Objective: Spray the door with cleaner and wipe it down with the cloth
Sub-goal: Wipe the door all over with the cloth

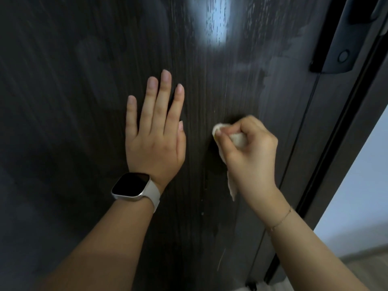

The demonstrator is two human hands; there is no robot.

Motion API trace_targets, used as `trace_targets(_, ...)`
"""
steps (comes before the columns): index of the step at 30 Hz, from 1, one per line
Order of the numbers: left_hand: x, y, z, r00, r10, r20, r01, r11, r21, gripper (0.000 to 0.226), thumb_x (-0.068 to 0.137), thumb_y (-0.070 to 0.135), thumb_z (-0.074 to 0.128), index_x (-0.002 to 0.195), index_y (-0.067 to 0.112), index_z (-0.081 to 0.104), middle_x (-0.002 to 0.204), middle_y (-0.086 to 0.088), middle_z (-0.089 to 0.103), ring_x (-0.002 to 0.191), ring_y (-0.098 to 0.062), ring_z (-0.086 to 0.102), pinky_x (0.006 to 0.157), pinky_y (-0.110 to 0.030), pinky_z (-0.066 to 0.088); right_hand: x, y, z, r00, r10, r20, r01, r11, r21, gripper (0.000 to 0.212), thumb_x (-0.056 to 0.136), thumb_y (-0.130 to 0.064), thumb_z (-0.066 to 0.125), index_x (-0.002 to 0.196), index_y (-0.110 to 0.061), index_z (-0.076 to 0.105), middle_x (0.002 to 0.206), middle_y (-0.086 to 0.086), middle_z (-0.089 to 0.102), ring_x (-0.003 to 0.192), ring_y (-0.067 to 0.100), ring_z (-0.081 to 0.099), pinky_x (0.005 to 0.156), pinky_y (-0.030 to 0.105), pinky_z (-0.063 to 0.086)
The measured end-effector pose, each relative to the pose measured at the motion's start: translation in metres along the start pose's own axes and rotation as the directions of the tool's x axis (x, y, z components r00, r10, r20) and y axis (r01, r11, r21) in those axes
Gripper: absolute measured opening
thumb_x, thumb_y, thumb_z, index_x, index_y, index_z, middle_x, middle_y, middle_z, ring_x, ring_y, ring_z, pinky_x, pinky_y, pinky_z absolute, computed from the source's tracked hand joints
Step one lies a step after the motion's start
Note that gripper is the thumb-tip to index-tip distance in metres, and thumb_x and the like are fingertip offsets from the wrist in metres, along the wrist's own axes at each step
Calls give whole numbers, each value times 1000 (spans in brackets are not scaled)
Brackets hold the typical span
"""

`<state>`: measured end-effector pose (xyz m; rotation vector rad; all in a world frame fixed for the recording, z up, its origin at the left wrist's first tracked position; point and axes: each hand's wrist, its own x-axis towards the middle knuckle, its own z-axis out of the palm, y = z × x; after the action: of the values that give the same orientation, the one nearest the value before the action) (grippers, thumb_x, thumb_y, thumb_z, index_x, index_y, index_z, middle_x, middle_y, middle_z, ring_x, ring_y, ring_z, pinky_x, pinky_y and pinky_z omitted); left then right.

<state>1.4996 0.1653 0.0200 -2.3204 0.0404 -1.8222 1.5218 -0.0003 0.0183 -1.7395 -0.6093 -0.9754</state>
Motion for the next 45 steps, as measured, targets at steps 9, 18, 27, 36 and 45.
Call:
trace_targets(9, 0, -1, 1, 1000, 12, -16, -12, 1000, -6, 51, 103, 20, 35, 152, 10, 26, 158, -9, 17, 147, -28, 20, 121, -46, 7, -24, 11, 1, 999, 33, -19, -33, 999, -27, 22, 82, -7, 74, 71, -14, 57, 74, -3, 54, 70, 1, 51, 67, 5, 36)
trace_targets(18, 1, -2, 0, 1000, 11, 5, -11, 1000, 3, 52, 103, 21, 33, 153, 11, 23, 159, -14, 23, 148, -28, 17, 121, -45, 4, -7, 4, 7, 999, 29, -35, -28, 999, 33, 22, 83, -8, 72, 69, -12, 56, 74, 0, 54, 69, 2, 50, 65, 12, 37)
trace_targets(27, 1, -1, 0, 1000, 11, 5, -11, 1000, 14, 52, 103, 21, 31, 153, 10, 24, 158, -16, 25, 147, -30, 18, 120, -47, 7, 29, -19, 12, 993, -24, -113, 35, 995, 96, 15, 81, -7, 71, 70, -7, 60, 74, 3, 56, 71, 6, 51, 65, 13, 38)
trace_targets(36, 0, 0, 0, 1000, 12, 2, -12, 1000, 10, 52, 103, 21, 31, 152, 10, 25, 158, -16, 25, 147, -29, 17, 121, -45, 5, -17, 13, 4, 995, 95, -31, -91, 990, 108, 19, 82, -8, 73, 69, -9, 59, 73, 0, 55, 70, 4, 51, 65, 13, 38)
trace_targets(45, 0, 0, -1, 1000, 7, 4, -7, 1000, 3, 51, 103, 21, 31, 152, 10, 25, 158, -17, 25, 147, -29, 17, 121, -46, 6, -16, 10, 9, 996, 67, -64, -59, 991, 119, 19, 82, -5, 72, 69, -4, 59, 73, 4, 55, 69, 8, 52, 65, 13, 40)
